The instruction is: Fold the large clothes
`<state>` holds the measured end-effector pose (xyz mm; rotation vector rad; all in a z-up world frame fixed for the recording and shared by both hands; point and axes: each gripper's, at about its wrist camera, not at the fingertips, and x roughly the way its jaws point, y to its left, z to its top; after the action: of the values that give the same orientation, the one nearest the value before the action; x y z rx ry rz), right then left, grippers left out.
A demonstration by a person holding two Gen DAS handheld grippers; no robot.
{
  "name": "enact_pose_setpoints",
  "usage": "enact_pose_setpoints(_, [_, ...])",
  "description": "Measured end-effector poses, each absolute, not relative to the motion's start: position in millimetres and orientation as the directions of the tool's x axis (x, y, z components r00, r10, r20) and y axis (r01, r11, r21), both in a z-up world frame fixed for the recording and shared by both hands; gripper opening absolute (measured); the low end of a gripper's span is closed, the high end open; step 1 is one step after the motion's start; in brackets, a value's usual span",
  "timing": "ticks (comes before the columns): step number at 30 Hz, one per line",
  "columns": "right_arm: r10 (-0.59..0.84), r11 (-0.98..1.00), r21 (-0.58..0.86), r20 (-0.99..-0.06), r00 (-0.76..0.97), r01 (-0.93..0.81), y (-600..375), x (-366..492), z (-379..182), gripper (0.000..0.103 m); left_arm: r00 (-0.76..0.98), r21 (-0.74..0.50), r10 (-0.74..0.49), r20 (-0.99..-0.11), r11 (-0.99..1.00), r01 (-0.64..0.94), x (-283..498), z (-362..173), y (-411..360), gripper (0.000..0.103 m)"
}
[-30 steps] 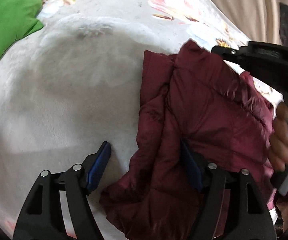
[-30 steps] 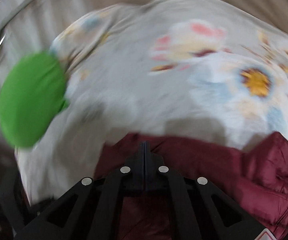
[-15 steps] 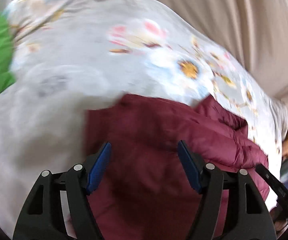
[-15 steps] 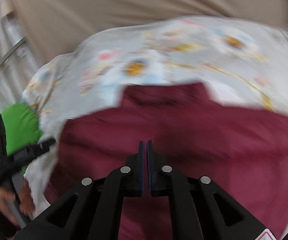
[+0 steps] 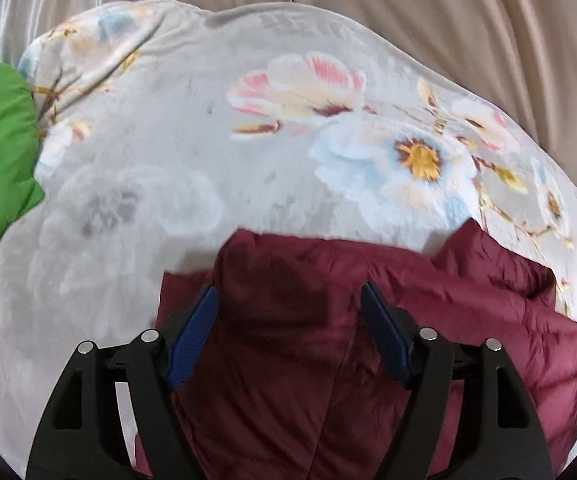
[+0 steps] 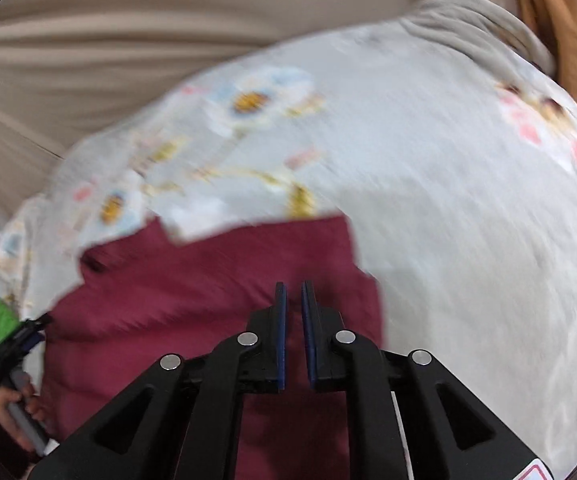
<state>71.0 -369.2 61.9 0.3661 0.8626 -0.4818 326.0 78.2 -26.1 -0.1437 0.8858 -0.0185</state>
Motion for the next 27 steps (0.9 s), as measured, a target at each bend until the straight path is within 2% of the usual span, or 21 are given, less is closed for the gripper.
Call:
enact_pose_setpoints(3, [-0.265,0.833,0.066,-0.824,0.5,0.55,-386.1,97.0,37.9,0.011,0.602,-0.108,-0.057,-0.796,0.993,-0.049,344.4,-47.0,77.4,0.077])
enact_pose_setpoints(5, [-0.306,0.805,0.024,-0.839,0.45,0.593,-405.6,105.5,19.1,0.0,0.613,-0.064,-0.023,-0.79,0.997,-0.045,351.7,-53.0,72.9,0.083])
enact_pose_setpoints(7, [-0.307,0.772,0.05,-0.844,0.44,0.633,-424.6,98.8,8.5,0.0,0.609,-0.052,-0.013,-0.793,0.998,-0.046,356.8,-59.5,71.8,0.091])
enact_pose_setpoints(9, [-0.294,0.73,0.113,-0.838,0.459,0.674,-437.2,88.1,9.4,0.0,0.59,-0.092,-0.043,-0.806,0.994,-0.054,361.3,-67.9,77.1,0.094])
enact_pose_setpoints(10, [-0.327,0.713,0.099,-0.829,0.453,0.694,-435.7,83.1,16.4,0.0,0.588,-0.105,-0.05,-0.807,0.993,-0.059,363.0,-69.6,79.5,0.095])
enact_pose_setpoints(11, [-0.378,0.705,0.069,-0.805,0.457,0.706,-426.8,75.6,29.9,0.0,0.588,-0.096,-0.044,-0.808,0.994,-0.057,363.4,-68.0,79.5,0.094])
enact_pose_setpoints(12, [-0.395,0.714,0.062,-0.787,0.474,0.697,-417.4,71.1,40.5,0.011,0.592,-0.077,-0.028,-0.806,0.995,-0.057,360.6,-62.3,78.4,0.093])
enact_pose_setpoints(14, [-0.395,0.749,0.069,-0.751,0.528,0.659,-393.3,58.4,63.7,0.012,0.619,-0.079,-0.032,-0.785,0.996,-0.049,346.7,-39.0,79.0,0.082])
enact_pose_setpoints(18, [-0.25,0.88,0.083,-0.757,0.603,0.468,-308.3,39.4,82.2,0.012,0.673,-0.175,-0.182,-0.717,0.981,0.078,285.7,15.6,65.2,0.082])
enact_pose_setpoints(21, [-0.119,0.937,0.104,-0.804,0.583,0.334,-244.0,39.7,59.5,0.012,0.637,-0.175,-0.248,-0.73,0.969,0.176,245.1,21.5,37.6,0.082])
enact_pose_setpoints(23, [-0.066,0.956,0.104,-0.835,0.546,0.274,-212.0,40.6,37.7,0.012,0.563,-0.175,-0.274,-0.779,0.959,0.224,217.8,6.0,13.2,0.082])
enact_pose_setpoints(26, [-0.074,0.959,0.07,-0.876,0.477,0.276,-199.0,35.3,6.8,0.01,0.522,-0.089,-0.211,-0.827,0.964,0.249,196.9,-21.9,-6.8,0.081])
enact_pose_setpoints(27, [-0.099,0.954,0.049,-0.879,0.466,0.294,-204.8,31.4,2.8,0.002,0.511,-0.072,-0.196,-0.837,0.965,0.253,193.9,-28.9,-7.9,0.082])
